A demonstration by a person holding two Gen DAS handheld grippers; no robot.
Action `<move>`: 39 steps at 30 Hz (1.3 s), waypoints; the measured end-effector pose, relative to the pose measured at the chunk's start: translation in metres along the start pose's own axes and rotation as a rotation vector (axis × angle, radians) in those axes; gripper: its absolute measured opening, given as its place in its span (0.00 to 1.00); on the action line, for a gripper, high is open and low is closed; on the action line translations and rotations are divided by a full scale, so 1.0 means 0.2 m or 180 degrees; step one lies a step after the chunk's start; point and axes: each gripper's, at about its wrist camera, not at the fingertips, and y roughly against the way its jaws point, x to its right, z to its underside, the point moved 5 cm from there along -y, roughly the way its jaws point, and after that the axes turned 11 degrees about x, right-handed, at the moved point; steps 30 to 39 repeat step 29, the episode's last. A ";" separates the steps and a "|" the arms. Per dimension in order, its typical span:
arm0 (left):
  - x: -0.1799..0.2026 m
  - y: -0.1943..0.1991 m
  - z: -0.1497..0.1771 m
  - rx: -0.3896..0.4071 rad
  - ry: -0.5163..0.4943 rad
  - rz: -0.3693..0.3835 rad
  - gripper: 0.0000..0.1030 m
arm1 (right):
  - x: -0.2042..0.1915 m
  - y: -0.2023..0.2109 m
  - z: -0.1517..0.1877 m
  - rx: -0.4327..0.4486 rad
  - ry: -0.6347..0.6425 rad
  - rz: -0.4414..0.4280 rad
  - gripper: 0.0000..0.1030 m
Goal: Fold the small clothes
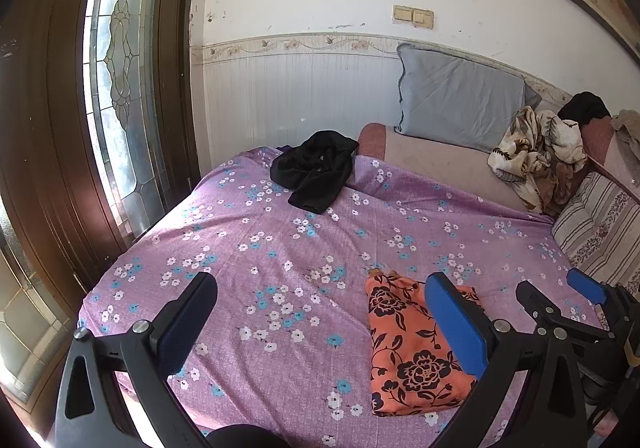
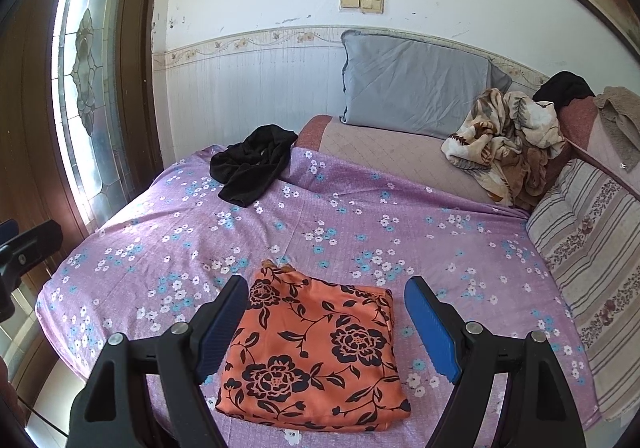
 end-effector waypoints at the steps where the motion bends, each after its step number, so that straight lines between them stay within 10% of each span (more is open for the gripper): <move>1: 0.00 -0.01 0.00 -0.0001 0.0000 -0.0001 1.00 | 0.00 -0.01 0.00 -0.0008 0.0002 -0.0001 0.81; 39: 0.18 -0.17 -0.11 0.0123 -0.0145 0.0153 1.00 | 0.05 -0.16 -0.04 0.0007 -0.0106 0.0025 0.81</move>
